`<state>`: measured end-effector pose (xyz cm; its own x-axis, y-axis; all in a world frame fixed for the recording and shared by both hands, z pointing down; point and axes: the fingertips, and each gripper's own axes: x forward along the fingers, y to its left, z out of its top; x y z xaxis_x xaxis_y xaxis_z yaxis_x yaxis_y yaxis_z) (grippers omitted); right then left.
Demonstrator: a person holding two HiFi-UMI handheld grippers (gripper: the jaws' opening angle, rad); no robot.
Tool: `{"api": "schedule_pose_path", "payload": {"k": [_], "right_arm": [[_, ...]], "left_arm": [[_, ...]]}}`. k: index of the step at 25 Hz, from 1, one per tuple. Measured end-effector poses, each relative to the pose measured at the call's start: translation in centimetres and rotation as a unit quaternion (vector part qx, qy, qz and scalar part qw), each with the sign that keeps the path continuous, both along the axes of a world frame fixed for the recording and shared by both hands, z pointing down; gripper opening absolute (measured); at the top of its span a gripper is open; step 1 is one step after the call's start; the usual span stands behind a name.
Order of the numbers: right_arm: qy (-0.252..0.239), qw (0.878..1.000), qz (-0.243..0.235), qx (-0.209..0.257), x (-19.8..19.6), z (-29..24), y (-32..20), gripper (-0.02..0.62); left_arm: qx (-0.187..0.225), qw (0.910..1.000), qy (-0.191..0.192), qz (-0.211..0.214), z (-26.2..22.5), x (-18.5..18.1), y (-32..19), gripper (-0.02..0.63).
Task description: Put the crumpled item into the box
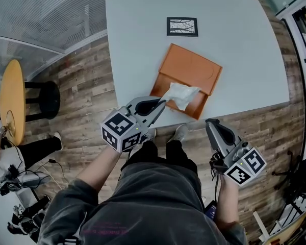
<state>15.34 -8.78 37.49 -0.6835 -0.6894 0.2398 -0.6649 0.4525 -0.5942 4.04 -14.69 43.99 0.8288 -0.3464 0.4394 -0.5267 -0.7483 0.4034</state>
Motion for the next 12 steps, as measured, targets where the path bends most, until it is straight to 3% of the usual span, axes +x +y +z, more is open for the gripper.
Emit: {"api": "schedule_pose_path", "payload": {"k": [12], "right_arm": [[-0.015,0.999,-0.014,-0.026,1.5,2.3,-0.6,0.002]], "left_arm": [[-0.026,0.9990,-0.035,0.012,3.4,2.2,0.0,0.031]]}}
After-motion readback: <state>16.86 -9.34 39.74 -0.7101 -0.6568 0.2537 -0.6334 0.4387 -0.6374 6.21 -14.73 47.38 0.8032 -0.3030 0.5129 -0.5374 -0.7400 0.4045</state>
